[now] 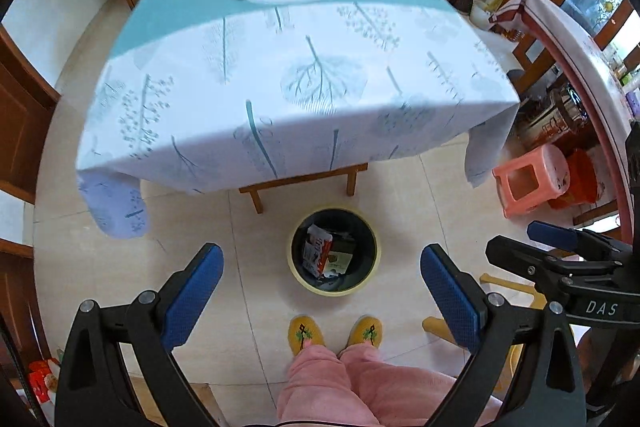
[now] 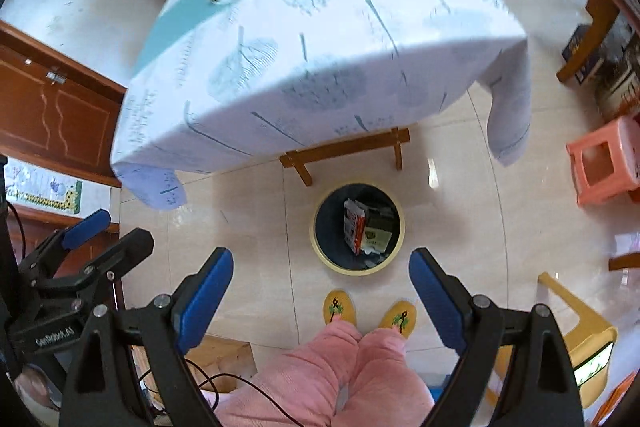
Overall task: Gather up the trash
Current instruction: 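Raise both tools back over the table toward the paper cup holder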
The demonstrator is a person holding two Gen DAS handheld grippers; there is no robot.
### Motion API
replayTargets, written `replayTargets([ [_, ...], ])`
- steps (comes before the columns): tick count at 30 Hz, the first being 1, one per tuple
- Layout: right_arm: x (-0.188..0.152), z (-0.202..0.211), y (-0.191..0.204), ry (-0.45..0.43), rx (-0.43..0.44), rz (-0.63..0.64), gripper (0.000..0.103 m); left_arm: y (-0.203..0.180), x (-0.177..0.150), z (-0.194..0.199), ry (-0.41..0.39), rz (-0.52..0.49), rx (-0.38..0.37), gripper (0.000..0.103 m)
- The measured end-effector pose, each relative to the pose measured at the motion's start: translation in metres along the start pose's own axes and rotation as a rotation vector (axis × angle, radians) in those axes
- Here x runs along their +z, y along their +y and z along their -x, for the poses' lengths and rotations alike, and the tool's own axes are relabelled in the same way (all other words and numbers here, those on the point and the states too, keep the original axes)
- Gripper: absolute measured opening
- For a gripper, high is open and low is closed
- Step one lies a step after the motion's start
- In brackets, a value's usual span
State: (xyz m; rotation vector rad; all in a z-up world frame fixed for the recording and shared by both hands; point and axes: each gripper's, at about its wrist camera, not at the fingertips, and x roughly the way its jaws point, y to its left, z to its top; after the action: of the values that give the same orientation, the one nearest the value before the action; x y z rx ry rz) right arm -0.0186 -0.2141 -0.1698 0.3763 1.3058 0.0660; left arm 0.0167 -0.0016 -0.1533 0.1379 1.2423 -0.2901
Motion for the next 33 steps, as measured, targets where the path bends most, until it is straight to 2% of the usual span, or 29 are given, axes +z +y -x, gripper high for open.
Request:
replayTargets([
  [11,0.026,0.065,0.011,-0.154,0.018,0.092,0.090,-0.016,0.023,0.065,-0.119,-0.005,0.052,0.098],
  [17,0.050,0.083,0.012,-0.211,0.027,0.110,0.090,-0.013,0.051,0.083,-0.168,-0.005,0.050,0.098],
  [23,0.091,0.092,0.018,-0.272,0.007,0.125,0.090,0.004,0.090,0.090,-0.226,0.003,0.087,0.098],
  [24,0.097,0.092,0.019,-0.280,0.005,0.126,0.088,0.009,0.098,0.090,-0.231,0.003,0.084,0.098],
  [28,0.132,0.087,0.030,-0.297,0.018,0.105,0.071,0.036,0.141,0.082,-0.263,0.002,0.112,0.097],
  [31,0.165,0.075,0.044,-0.295,0.039,0.074,0.067,0.065,0.182,0.070,-0.267,-0.002,0.090,0.090],
  [33,0.186,0.064,0.056,-0.294,0.043,0.064,0.063,0.088,0.214,0.058,-0.260,-0.022,0.068,0.073],
])
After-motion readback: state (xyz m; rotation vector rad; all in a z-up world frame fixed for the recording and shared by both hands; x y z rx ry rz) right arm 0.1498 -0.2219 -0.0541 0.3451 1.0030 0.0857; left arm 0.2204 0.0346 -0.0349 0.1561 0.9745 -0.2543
